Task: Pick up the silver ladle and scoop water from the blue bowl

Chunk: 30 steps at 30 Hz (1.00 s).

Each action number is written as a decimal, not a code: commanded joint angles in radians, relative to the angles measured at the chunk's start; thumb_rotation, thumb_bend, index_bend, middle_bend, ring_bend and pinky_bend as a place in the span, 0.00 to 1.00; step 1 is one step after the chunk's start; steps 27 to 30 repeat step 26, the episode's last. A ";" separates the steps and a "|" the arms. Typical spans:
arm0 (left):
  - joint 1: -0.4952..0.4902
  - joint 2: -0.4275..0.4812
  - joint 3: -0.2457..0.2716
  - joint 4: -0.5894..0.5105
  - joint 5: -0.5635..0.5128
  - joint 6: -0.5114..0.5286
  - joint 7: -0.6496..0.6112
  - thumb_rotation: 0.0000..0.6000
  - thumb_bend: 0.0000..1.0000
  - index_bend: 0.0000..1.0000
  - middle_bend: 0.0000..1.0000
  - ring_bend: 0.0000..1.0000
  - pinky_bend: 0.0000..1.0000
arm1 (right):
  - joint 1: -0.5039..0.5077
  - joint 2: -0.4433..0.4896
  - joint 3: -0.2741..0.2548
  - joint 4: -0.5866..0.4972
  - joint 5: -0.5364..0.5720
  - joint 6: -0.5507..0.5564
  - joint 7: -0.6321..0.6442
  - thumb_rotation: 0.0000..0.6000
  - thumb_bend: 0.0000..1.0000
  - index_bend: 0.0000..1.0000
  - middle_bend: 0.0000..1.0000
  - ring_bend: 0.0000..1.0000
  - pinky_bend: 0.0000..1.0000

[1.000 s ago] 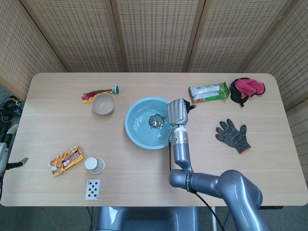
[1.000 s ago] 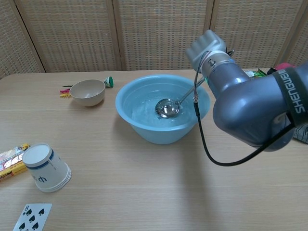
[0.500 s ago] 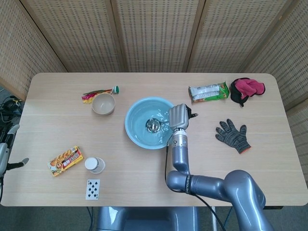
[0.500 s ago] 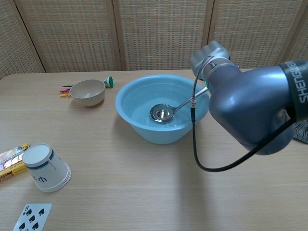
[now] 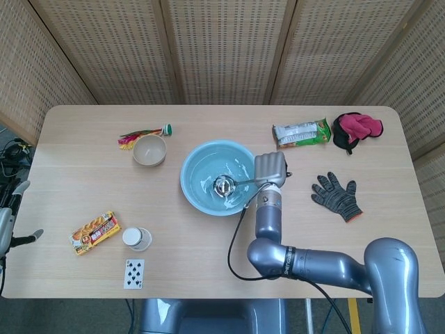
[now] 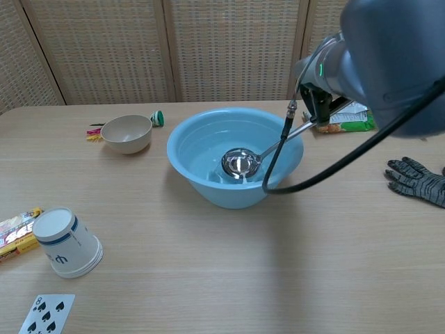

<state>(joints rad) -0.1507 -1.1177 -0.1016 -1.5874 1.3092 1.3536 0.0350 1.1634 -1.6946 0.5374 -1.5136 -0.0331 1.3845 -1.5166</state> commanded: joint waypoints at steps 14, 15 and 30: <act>-0.006 -0.007 -0.001 0.009 -0.012 -0.013 0.009 1.00 0.00 0.00 0.00 0.00 0.00 | 0.040 0.133 0.094 -0.105 0.183 0.049 -0.036 1.00 0.98 0.81 1.00 1.00 1.00; -0.007 -0.007 -0.001 0.009 -0.013 -0.015 0.010 1.00 0.00 0.00 0.00 0.00 0.00 | 0.046 0.137 0.099 -0.104 0.196 0.054 -0.041 1.00 0.98 0.81 1.00 1.00 1.00; -0.010 -0.008 -0.003 0.015 -0.023 -0.023 0.009 1.00 0.00 0.00 0.00 0.00 0.00 | 0.106 0.160 0.154 -0.060 0.326 0.073 -0.071 1.00 0.98 0.81 1.00 1.00 1.00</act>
